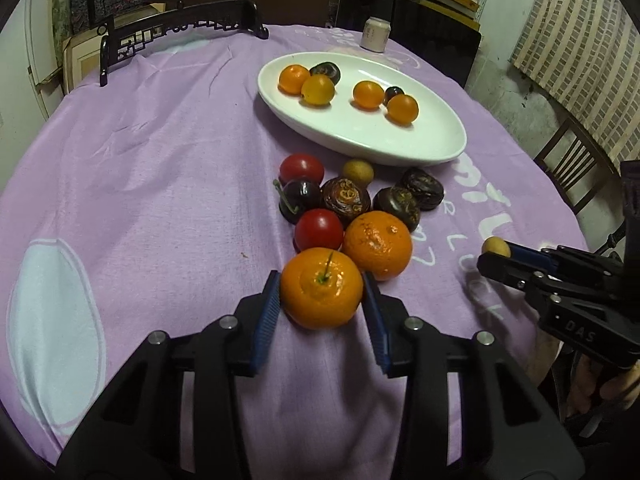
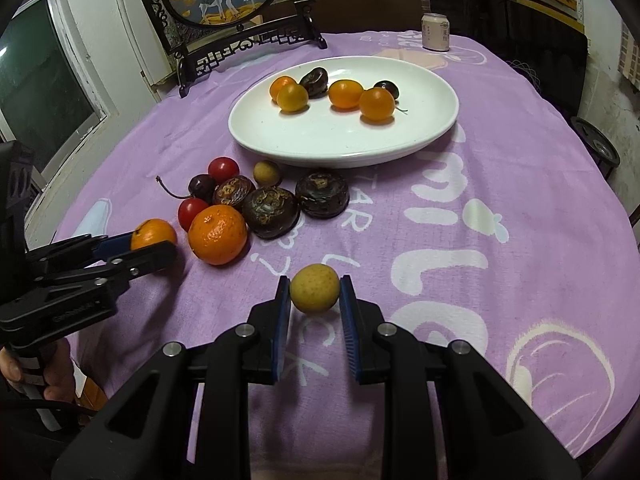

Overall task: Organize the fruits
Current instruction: 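Place the tangerine on the plate with the left tool while the right tool places the yellow plum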

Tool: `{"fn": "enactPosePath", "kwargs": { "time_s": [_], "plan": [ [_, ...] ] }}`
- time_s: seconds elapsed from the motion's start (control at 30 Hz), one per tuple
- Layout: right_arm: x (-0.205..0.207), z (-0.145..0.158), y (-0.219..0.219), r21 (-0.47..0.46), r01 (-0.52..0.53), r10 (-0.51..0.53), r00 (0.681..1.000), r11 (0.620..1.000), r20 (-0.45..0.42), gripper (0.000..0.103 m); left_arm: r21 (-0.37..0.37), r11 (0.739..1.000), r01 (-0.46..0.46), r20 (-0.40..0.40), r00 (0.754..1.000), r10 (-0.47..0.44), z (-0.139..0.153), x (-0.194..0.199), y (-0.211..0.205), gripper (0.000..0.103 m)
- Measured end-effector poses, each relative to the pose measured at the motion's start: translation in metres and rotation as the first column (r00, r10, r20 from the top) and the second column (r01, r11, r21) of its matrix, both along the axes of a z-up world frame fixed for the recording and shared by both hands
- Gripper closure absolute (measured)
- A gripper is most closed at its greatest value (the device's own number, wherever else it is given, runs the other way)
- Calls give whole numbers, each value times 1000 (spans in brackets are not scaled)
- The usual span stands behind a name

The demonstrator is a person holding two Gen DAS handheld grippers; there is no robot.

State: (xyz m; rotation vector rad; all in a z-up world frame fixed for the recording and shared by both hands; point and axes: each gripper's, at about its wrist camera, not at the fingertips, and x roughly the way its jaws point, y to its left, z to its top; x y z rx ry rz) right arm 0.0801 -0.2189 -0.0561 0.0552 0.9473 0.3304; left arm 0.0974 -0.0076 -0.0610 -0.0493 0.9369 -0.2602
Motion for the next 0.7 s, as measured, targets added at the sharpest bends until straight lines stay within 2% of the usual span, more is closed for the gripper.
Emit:
{"fn": "enactPosePath", "kwargs": {
  "time_s": [0.27, 0.43, 0.57, 0.63, 0.7],
  "plan": [
    [3, 1, -2, 10, 0, 0, 1000, 1000, 4, 78, -17, 1000, 13, 34, 999, -13, 20, -9, 4, 63],
    [9, 5, -4, 18, -15, 15, 1000, 1000, 13, 78, -1, 1000, 31, 34, 999, -31, 27, 5, -3, 62],
    [38, 21, -14, 66, -24, 22, 999, 998, 27, 78, -8, 999, 47, 24, 999, -47, 39, 45, -15, 62],
    [57, 30, -19, 53, -8, 5, 999, 999, 53, 78, 18, 998, 52, 29, 998, -53, 47, 73, -27, 62],
    [83, 39, -22, 24, 3, -5, 996, 1000, 89, 78, 23, 999, 49, 0, 999, -49, 50, 110, -41, 62]
  ]
}}
